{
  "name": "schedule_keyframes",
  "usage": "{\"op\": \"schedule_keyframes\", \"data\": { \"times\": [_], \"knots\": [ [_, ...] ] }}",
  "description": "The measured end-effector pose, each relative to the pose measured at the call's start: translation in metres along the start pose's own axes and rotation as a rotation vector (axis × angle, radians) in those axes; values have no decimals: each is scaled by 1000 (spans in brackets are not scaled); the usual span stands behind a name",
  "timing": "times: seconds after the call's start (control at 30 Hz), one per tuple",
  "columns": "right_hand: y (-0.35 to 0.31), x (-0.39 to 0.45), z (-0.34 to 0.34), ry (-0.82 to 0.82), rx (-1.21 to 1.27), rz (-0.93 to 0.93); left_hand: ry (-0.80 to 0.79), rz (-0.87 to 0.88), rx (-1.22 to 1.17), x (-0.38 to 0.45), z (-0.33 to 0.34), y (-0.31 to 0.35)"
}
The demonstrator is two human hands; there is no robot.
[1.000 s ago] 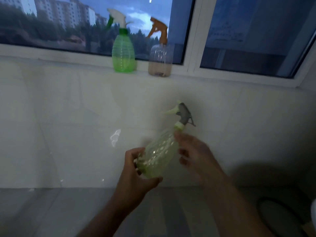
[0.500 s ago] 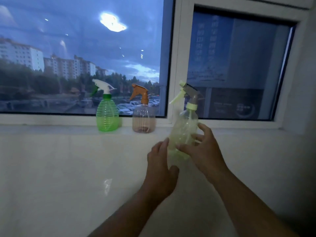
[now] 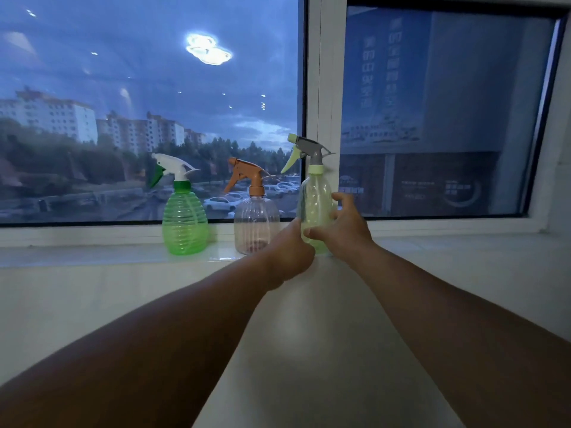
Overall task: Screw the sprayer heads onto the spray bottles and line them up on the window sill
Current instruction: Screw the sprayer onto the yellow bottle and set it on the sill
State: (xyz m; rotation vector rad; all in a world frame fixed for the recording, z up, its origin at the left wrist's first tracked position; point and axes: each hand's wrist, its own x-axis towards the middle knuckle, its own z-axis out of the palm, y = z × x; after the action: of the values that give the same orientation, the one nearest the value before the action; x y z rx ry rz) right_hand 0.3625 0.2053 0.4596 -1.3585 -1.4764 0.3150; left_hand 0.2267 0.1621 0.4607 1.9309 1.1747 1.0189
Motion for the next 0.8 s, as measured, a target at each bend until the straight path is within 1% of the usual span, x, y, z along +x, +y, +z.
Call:
{"op": "schedule_keyframes", "data": {
  "times": [0.1, 0.33, 0.4, 0.67, 0.8],
  "knots": [
    [8, 7, 5, 10, -26, -3, -18, 2, -6, 8, 4, -3],
    [10, 12, 6, 17, -116, -4, 4, -28, 31, 18, 8, -4],
    [9, 11, 6, 13, -124, 13, 6, -38, 49, 19, 7, -2],
    [-2, 4, 5, 24, -218, 113, -29, 22, 70, 13, 6, 12],
    [-1, -1, 1, 20, -275, 157, 9, 6, 90, 7, 3, 13]
  ]
}}
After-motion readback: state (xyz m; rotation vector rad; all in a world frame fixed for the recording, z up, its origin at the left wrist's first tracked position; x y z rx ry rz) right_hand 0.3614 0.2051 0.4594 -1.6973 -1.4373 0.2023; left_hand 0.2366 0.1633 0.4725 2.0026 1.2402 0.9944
